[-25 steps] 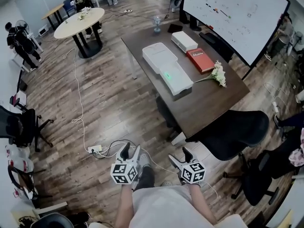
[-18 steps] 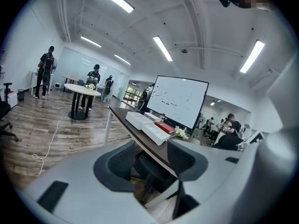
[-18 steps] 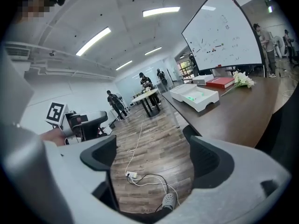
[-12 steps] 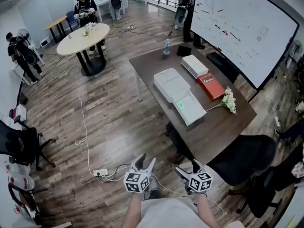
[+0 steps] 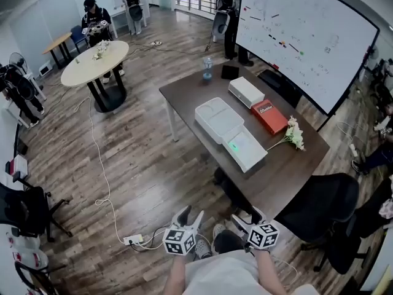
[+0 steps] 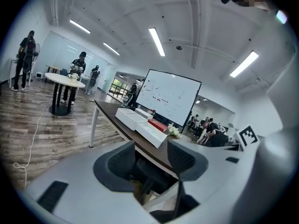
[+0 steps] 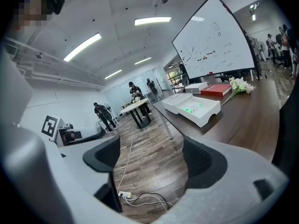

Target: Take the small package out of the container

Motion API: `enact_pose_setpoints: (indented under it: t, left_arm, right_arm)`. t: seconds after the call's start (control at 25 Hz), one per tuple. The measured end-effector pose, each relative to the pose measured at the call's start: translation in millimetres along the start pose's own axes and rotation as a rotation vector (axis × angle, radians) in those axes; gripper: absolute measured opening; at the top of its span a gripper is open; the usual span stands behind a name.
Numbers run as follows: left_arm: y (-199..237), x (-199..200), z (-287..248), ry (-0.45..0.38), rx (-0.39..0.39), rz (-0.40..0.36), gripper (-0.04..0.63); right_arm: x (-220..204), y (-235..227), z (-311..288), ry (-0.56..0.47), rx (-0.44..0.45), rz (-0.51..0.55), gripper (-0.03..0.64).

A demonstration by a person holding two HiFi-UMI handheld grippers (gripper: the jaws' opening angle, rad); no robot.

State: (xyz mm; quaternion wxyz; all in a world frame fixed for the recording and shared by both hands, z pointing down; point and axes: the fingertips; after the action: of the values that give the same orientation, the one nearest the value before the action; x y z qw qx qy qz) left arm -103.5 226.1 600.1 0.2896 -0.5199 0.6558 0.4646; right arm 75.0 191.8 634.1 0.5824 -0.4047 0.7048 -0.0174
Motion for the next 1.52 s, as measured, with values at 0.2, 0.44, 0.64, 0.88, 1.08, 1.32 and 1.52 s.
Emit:
enact_pose_setpoints:
  t: [0.2, 0.44, 0.64, 0.88, 1.08, 1.32, 1.52]
  left_arm:
    - [19, 17, -8, -0.030, 0.023, -0.003, 0.209]
    - [78, 37, -29, -0.036, 0.117, 0.031, 0.209]
    - [105, 60, -63, -0.041, 0.158, 0.039, 0.207]
    - [95, 84, -119, -0.016, 0.112, -0.009, 0.207]
    - [80, 105, -163, 0.006, 0.064, -0.055, 0.207]
    - [62, 126, -216, 0.032, 0.023, -0.097, 0.207]
    - [57, 148, -261, 0.035, 0.004, -0.121, 0.204]
  right_arm:
    - [11, -21, -11, 0.001, -0.026, -0.003, 0.423]
    - [44, -59, -38, -0.009, -0.053, 0.003, 0.420]
    - [74, -96, -55, -0.035, -0.090, -0.019, 0.413]
    - [103, -131, -87, -0.052, -0.102, -0.032, 0.405]
    - [123, -168, -111, -0.041, -0.124, -0.047, 0.403]
    - [156, -209, -128, -0.028, -0.128, -0.026, 0.403]
    - [182, -250, -143, -0.028, -0.138, -0.030, 0.403]
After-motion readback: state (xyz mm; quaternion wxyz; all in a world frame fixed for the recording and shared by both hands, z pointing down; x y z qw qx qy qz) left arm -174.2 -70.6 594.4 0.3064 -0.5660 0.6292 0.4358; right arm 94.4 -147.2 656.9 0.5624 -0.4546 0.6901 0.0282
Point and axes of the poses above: the fingertips, and each gripper's own axes: z backward along the fingers, y to its left, x out of its top, and after that the axes turned 13 degrees about x, right-handed
